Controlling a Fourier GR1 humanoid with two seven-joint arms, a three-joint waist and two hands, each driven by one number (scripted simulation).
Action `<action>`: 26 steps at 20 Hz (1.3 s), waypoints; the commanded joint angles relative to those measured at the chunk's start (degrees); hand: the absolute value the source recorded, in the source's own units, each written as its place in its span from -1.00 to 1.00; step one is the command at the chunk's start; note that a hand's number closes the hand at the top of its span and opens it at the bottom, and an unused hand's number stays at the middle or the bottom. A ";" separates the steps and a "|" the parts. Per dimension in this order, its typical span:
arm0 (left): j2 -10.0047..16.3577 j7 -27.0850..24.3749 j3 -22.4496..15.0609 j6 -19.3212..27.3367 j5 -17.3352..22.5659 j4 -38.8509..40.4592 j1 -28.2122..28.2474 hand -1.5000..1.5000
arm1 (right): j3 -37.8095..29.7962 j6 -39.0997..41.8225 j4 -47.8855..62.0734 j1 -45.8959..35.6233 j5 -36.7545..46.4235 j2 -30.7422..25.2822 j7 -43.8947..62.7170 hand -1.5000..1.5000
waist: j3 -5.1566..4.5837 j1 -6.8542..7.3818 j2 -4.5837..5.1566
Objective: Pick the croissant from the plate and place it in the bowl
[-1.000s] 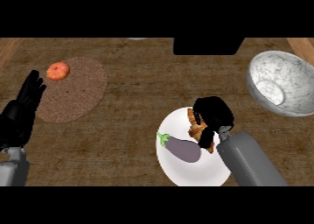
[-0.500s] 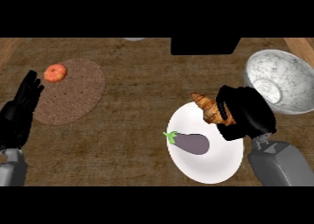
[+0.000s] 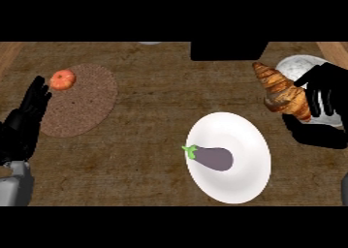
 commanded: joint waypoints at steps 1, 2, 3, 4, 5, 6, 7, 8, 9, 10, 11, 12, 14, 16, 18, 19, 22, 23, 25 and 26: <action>-1.95 -2.79 -1.66 1.18 -2.33 -0.66 2.31 0.00 | -8.35 1.59 2.96 -4.98 -4.94 -2.03 0.63 1.00 | 0.02 0.89 0.24; -1.02 -1.48 -0.24 -0.36 -0.24 -1.59 2.51 0.00 | -10.52 3.40 1.06 -4.16 -7.11 -3.45 0.36 1.00 | 0.02 0.80 0.18; -0.71 3.28 -1.08 -0.33 -0.55 -5.83 2.53 0.00 | -10.61 0.54 3.51 -2.65 -5.95 -3.41 -1.55 1.00 | 0.04 0.94 0.19; -1.33 -0.64 -0.74 -0.77 -0.44 -1.75 1.84 0.00 | -10.81 2.10 6.72 -7.77 -6.96 -3.61 0.55 1.00 | 0.02 0.99 0.26; -0.13 -3.76 1.18 -1.74 0.59 1.39 1.77 0.00 | -13.85 -2.52 12.19 -4.47 -8.75 -4.45 -7.22 1.00 | 0.04 1.02 0.41; -0.80 0.13 0.19 -1.06 0.20 -1.19 1.02 0.00 | -14.25 2.18 12.04 -9.81 -10.24 -5.84 -2.46 1.00 | 0.02 1.04 0.28; -1.96 -0.64 -0.66 0.76 -1.38 -0.93 1.02 0.00 | -17.84 0.43 13.47 -5.05 -13.35 -7.39 -9.47 1.00 | 0.05 0.81 0.31; 0.61 0.84 1.13 -2.21 1.11 0.26 -1.08 0.00 | -17.68 -3.26 21.03 -8.20 -11.50 -7.87 -12.15 1.00 | 0.06 1.25 0.49; -2.43 -1.09 -1.39 0.91 -2.33 0.85 -1.06 0.00 | -12.92 -4.46 20.08 -7.95 -8.20 -4.76 -8.21 1.00 | 0.03 1.06 0.36; 0.75 -3.79 2.02 -1.86 0.00 5.45 -3.29 0.00 | -16.27 -5.54 23.95 -6.20 -9.90 -7.66 -14.65 1.00 | 0.03 0.93 0.49; 0.54 -2.02 1.19 -2.24 0.06 2.07 -1.31 0.00 | -15.26 -7.90 28.81 -9.08 -8.90 -6.54 -14.77 1.00 | 0.04 1.41 0.48; 0.24 0.03 0.43 -2.73 0.59 -3.18 2.54 0.00 | -17.98 -9.43 32.11 -7.04 -10.19 -8.21 -19.76 1.00 | 0.09 1.86 0.46; -0.42 -1.63 0.56 -2.03 -0.25 2.76 -0.98 0.00 | -15.50 -13.12 40.69 -14.40 -7.15 -7.98 -19.75 1.00 | 0.05 1.91 0.64; -1.67 0.81 -1.38 0.26 -2.59 0.09 -2.06 0.00 | -16.86 -14.19 47.97 -17.31 -7.74 -10.56 -23.70 1.00 | 0.07 1.93 0.63; -1.17 -2.56 0.19 -1.81 -0.53 2.07 -1.09 0.00 | -18.13 -17.58 54.92 -17.26 -7.81 -11.46 -28.63 1.00 | 0.07 2.01 0.71; -0.49 1.99 0.34 -2.41 0.62 -3.28 0.32 0.00 | -19.13 -18.80 56.93 -17.32 -8.47 -12.16 -30.82 1.00 | 0.10 2.19 0.58; -1.46 0.45 -0.47 -1.46 -1.07 -2.16 0.69 0.00 | -17.21 -23.94 66.25 -21.82 -5.95 -10.56 -32.36 1.00 | 0.08 2.34 0.63; -1.62 1.87 -0.57 -0.35 -1.87 -0.01 -3.48 0.00 | -18.06 -24.14 67.94 -21.91 -6.82 -12.20 -34.52 1.00 | 0.07 1.74 0.58; -1.60 -0.39 -0.41 -0.83 -1.48 1.58 -3.69 0.00 | -12.74 -19.99 68.74 -19.16 2.79 -17.01 -25.93 1.00 | -0.04 2.83 1.56; -2.43 -0.08 -1.22 -0.80 -1.67 1.07 -2.53 0.00 | -14.23 -20.55 72.53 -20.04 1.66 -15.61 -24.41 1.00 | 0.05 3.11 1.30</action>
